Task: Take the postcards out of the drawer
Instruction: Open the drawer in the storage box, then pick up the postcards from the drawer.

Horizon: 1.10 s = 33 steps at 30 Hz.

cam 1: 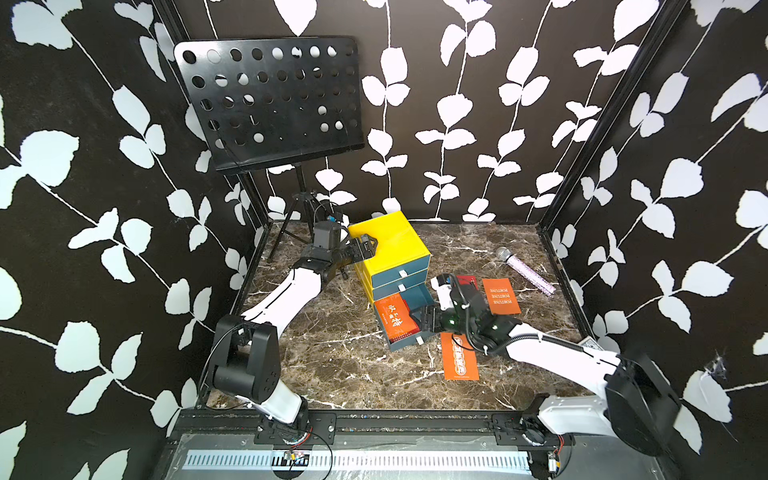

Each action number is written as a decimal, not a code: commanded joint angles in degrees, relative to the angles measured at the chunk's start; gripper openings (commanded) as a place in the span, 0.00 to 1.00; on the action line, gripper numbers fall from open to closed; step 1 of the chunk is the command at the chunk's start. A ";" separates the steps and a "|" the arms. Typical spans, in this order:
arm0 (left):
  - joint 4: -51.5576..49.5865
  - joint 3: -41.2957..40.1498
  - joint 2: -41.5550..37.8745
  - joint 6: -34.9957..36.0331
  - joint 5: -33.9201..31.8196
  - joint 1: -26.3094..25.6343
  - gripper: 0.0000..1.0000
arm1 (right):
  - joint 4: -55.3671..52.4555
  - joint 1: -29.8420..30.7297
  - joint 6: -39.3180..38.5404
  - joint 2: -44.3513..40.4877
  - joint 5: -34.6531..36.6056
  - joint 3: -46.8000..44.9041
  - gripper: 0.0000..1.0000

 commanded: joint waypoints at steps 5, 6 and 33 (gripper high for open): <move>-4.62 0.39 1.61 3.13 -1.41 0.25 0.94 | -2.87 -0.24 -3.84 9.62 0.05 7.00 0.79; -4.59 0.34 1.61 3.26 -1.53 0.23 0.94 | -2.55 -0.25 -3.71 10.40 0.05 7.24 0.78; -4.22 0.53 1.52 3.67 -1.31 0.48 0.94 | -11.31 -0.35 -4.41 29.07 5.68 20.62 0.64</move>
